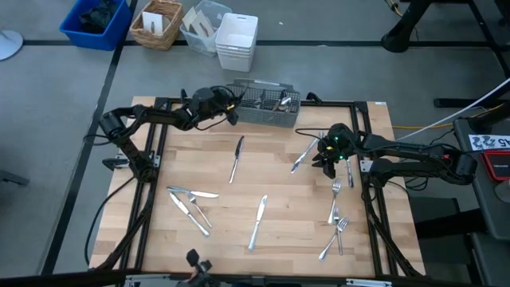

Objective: Sort silverware
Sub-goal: Put the table knife into the gray silverware organizer

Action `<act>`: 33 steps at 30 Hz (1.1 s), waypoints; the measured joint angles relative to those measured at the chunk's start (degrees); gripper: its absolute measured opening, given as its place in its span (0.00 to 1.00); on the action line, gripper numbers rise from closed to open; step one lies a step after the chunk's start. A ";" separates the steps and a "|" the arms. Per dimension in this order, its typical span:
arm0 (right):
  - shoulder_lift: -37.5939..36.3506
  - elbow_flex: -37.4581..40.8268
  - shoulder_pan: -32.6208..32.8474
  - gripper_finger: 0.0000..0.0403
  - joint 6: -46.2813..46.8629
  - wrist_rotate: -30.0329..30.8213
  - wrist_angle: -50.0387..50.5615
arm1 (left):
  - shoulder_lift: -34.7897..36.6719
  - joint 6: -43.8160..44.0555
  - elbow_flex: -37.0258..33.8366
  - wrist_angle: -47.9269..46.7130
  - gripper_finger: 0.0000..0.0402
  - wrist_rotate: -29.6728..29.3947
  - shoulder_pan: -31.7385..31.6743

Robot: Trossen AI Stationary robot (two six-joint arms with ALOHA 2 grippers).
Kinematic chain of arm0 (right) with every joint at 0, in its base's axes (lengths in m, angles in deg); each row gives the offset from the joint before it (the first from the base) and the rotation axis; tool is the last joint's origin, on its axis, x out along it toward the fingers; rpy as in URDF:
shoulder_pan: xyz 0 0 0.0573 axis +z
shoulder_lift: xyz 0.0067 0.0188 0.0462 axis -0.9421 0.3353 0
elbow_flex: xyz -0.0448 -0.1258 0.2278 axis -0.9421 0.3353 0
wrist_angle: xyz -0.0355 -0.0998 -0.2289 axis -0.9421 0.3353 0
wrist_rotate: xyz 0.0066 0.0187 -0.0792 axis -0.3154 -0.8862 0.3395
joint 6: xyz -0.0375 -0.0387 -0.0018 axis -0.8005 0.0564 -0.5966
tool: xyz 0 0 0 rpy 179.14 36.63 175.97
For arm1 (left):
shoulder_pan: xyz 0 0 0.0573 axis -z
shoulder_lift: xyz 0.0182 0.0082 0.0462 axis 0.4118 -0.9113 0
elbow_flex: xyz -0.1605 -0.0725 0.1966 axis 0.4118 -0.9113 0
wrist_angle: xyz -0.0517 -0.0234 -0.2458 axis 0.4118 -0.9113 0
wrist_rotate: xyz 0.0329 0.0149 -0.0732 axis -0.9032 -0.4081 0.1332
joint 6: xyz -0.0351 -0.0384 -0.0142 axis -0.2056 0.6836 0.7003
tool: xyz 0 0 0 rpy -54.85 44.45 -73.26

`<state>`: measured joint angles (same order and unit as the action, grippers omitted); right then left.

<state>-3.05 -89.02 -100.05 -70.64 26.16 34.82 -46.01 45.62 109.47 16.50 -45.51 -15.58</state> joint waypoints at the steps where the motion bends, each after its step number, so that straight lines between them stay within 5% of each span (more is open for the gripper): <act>1: 0.00 0.00 0.01 0.33 0.00 0.00 0.00 | 0.30 0.43 -0.06 -0.30 0.28 0.09 0.06; 7: 0.00 0.00 0.01 0.33 0.00 -0.02 0.05 | 3.39 4.42 -0.30 -1.38 0.38 -0.20 1.04; 18: 0.00 0.00 -0.01 0.33 0.00 -0.04 0.40 | 12.82 12.81 -0.21 -4.26 0.40 0.91 4.82; 25: 0.00 0.00 0.01 0.33 0.00 -0.07 0.37 | 15.94 20.07 -0.19 -5.23 0.40 8.29 12.38; 33: 0.00 0.00 0.01 0.33 0.00 -0.07 0.33 | 15.92 21.92 -0.19 -9.48 0.40 9.14 25.09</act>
<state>-3.05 -89.02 -100.03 -70.64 26.10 35.15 -30.09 67.54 109.28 7.02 -36.36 9.51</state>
